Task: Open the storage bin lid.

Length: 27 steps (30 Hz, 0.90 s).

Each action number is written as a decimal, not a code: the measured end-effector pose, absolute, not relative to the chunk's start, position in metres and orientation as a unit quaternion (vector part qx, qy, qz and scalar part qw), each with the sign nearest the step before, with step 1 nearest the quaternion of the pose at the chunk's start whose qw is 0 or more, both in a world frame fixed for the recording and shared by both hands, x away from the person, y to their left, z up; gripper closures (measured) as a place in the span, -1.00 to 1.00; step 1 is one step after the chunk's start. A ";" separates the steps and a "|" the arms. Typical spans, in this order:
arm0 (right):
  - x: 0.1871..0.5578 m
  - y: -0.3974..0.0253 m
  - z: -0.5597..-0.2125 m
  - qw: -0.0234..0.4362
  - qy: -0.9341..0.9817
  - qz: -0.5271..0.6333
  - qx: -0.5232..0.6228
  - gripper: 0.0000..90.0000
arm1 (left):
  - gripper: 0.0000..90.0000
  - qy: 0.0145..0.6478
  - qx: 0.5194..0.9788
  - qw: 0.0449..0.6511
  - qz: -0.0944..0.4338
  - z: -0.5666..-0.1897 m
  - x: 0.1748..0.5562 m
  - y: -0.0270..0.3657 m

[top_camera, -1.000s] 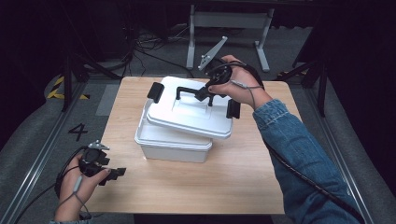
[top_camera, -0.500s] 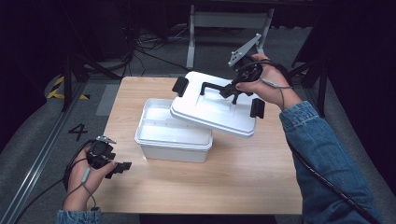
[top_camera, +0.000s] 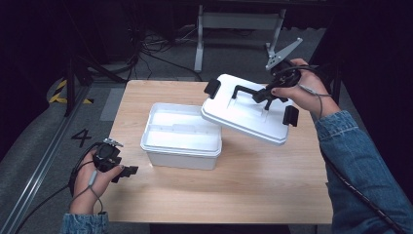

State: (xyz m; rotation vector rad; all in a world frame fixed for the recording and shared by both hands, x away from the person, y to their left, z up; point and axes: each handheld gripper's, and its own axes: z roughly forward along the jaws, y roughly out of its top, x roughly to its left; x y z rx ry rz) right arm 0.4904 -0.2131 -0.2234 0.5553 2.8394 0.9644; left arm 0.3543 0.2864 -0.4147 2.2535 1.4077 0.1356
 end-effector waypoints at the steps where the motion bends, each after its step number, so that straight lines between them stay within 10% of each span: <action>1: 0.490 -0.217 -0.224 0.047 0.929 0.315 0.187 0.88 | -0.50 0.511 0.825 0.237 0.053 -0.415 0.356 0.287; 27: 0.493 -0.291 -0.276 0.040 0.913 0.309 0.262 0.88 | -0.50 0.517 0.820 0.240 0.052 -0.417 0.360 0.290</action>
